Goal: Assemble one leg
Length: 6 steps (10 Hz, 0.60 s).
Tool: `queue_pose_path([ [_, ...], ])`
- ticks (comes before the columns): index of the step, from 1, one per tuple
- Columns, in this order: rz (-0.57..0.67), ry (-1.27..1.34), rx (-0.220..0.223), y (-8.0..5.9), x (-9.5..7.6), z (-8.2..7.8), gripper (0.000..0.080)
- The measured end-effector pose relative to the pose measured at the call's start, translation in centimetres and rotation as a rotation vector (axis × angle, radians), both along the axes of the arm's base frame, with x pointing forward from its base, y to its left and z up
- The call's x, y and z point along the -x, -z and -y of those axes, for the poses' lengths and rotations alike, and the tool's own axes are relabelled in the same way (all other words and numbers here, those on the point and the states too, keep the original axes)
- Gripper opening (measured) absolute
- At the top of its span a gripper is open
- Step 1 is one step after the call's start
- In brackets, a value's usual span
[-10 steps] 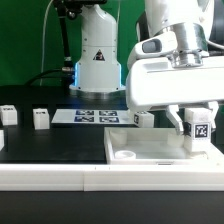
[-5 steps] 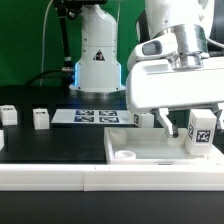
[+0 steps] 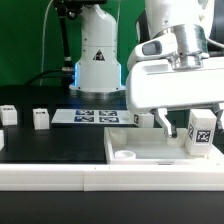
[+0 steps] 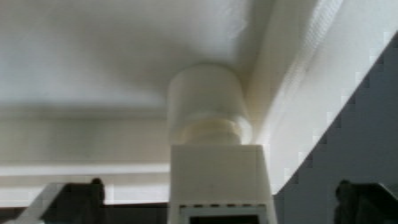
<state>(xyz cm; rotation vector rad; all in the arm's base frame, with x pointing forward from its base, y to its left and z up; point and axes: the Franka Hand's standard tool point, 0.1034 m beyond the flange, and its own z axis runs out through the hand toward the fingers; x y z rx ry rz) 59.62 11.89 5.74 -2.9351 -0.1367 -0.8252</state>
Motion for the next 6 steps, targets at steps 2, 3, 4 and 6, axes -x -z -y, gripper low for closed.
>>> queue_pose_path([
  [2, -0.001, 0.0, 0.0, 0.0, 0.0, 0.0, 0.0649],
  [3, -0.023, -0.003, -0.003, -0.6, -0.1, 0.1, 0.0649],
  [4, -0.026, -0.002, -0.004, -1.4, -0.4, 0.3, 0.0649],
  [6, -0.093, -0.007, -0.015, -2.2, -0.5, 0.4, 0.0649],
])
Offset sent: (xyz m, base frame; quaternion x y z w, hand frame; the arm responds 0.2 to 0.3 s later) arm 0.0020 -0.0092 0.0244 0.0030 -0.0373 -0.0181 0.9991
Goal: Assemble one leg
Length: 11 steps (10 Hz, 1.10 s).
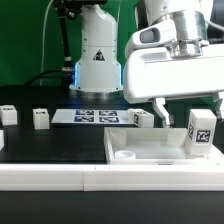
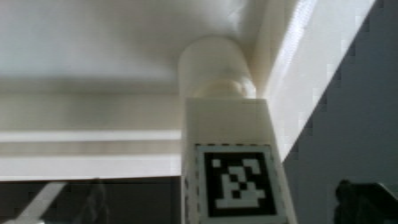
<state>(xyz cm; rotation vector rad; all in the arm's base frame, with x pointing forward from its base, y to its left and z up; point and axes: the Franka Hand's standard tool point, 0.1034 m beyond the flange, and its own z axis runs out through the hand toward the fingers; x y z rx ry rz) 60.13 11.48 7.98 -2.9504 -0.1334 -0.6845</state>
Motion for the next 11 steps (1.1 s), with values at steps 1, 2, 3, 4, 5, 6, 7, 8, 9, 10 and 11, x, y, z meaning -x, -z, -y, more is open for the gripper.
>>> queue_pose_path([
  [1, -0.007, -0.002, -0.001, 0.0, 0.0, -0.1, 0.0649],
  [2, -0.099, -0.016, -0.013, 0.6, 0.5, -0.6, 0.0649],
  [3, -0.186, -0.03, -0.026, 0.3, 0.6, -0.9, 0.0649],
  [4, -0.256, -0.036, -0.037, 0.1, 0.2, -1.0, 0.0649],
  [5, -0.307, -0.043, -0.042, 0.1, -0.1, -1.0, 0.0649],
  [6, -0.401, -0.063, -0.045, 0.1, 0.1, -1.0, 0.0649],
  [7, -0.458, -0.073, -0.048, 0.0, -0.2, -0.9, 0.0649],
  [8, -0.497, -0.081, -0.053, 0.0, 0.0, -1.1, 0.0649],
  [9, -0.534, -0.09, -0.056, 0.0, 0.2, -1.3, 0.0649],
  [10, -0.518, -0.087, -0.055, 0.0, -0.1, -1.2, 0.0649],
  [11, -0.518, -0.085, -0.055, 0.1, -0.1, -1.2, 0.0649],
])
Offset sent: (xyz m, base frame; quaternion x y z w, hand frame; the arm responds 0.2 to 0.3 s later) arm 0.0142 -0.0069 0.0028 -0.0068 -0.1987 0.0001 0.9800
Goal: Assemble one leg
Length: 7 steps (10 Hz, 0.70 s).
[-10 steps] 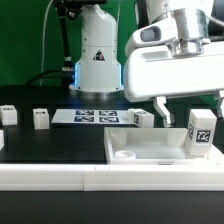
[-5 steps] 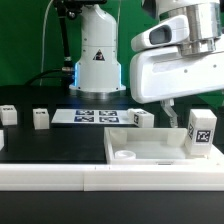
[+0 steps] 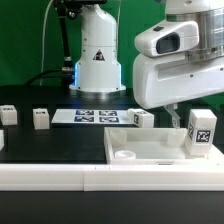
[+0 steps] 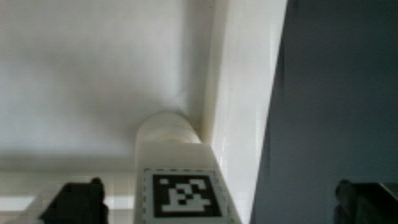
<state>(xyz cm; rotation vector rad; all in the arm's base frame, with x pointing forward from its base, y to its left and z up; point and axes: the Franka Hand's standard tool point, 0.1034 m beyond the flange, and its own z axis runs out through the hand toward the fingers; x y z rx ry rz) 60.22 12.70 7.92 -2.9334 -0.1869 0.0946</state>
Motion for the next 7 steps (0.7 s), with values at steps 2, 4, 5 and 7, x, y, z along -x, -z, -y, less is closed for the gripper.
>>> queue_pose_path([
  [2, 0.016, 0.116, 0.061, 0.08, -0.26, -0.52, 0.0649],
  [4, 0.027, 0.09, 0.083, 0.28, -0.38, 0.0, 0.0649],
  [5, 0.027, 0.091, 0.082, 0.28, -0.37, -0.07, 0.0649],
  [7, 0.026, 0.091, 0.081, 0.3, -0.36, -0.1, 0.0649],
])
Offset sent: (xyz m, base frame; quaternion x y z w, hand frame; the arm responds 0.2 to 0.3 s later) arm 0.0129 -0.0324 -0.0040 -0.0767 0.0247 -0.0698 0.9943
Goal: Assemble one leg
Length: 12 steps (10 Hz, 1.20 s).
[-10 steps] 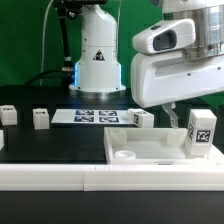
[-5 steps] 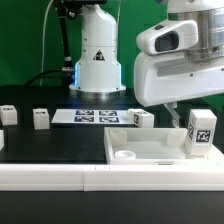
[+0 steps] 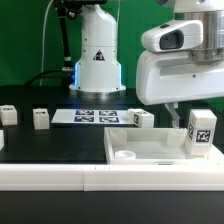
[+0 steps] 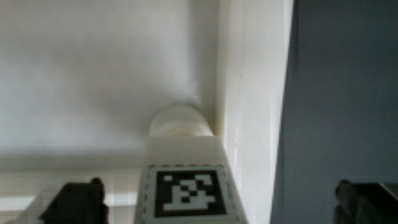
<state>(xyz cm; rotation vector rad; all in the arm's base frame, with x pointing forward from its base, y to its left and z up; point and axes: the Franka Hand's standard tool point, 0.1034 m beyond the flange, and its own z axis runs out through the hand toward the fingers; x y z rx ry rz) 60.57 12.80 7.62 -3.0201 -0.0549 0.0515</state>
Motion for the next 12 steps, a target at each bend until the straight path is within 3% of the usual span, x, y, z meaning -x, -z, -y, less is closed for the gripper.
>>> queue_pose_path([
  [3, -0.001, 0.002, 0.0, 0.0, 0.0, 0.1, 0.0649],
  [7, 0.003, -0.025, 0.006, -0.5, -2.1, 2.1, 0.0649],
  [9, 0.004, -0.021, 0.006, -0.5, -2.1, 2.0, 0.0649],
  [12, 0.004, -0.022, 0.006, -0.5, -2.1, 2.0, 0.0291],
])
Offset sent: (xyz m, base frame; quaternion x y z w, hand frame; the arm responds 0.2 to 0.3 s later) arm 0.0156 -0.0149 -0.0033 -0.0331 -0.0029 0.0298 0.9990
